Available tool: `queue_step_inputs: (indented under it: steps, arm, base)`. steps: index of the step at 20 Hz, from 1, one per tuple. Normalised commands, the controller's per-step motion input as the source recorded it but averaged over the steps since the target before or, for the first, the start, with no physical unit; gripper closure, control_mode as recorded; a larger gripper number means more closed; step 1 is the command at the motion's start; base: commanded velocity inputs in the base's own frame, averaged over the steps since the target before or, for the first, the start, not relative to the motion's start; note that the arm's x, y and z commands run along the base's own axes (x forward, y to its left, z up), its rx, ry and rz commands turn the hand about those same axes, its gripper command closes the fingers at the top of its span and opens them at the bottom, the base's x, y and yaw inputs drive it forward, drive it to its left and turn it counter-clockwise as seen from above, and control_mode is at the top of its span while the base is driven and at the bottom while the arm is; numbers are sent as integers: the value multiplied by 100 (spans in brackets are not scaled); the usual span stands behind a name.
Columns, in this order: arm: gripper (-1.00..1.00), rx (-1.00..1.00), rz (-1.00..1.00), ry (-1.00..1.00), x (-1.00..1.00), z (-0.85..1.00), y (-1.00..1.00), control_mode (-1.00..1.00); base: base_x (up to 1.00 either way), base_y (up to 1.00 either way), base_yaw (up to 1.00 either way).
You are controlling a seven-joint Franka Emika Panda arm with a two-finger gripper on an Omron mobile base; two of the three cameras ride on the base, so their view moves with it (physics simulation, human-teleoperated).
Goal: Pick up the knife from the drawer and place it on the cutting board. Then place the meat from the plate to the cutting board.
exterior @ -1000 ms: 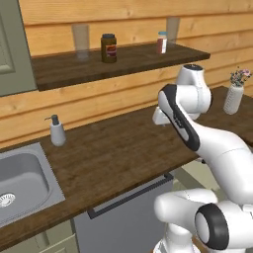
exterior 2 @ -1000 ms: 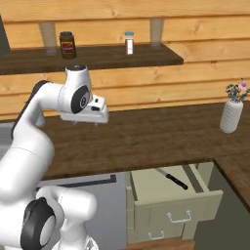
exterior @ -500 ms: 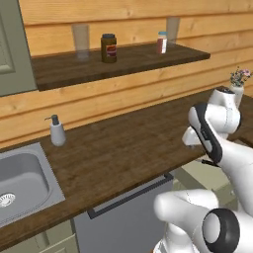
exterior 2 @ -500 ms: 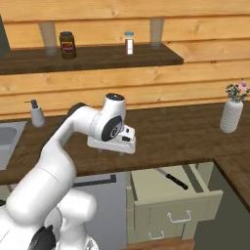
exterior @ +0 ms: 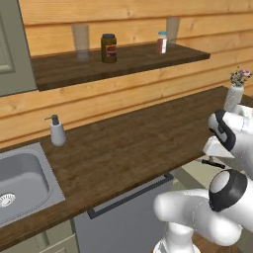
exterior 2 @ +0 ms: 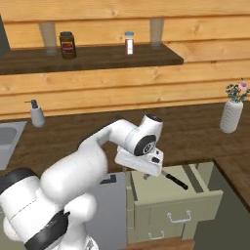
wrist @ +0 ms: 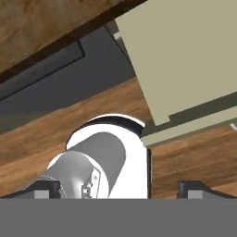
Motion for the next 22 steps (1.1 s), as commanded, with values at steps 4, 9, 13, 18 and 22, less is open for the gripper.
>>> queue_step_inputs:
  steps: [4,9,13,18,22]
  arm:
    - [-100,7,22,30,39,-68,-55,-100]
    - [-100,9,14,13,24,-59,-65,-100]
    - [-100,14,10,-1,0,-33,-74,-100]
    - [-100,11,12,-7,19,-27,-41,-100]
    - [-100,8,9,-5,55,-3,-6,-100]
  base:
    - [0,0,0]
    - [0,0,0]
    - [0,0,0]
    - [0,0,0]
    - [0,0,0]
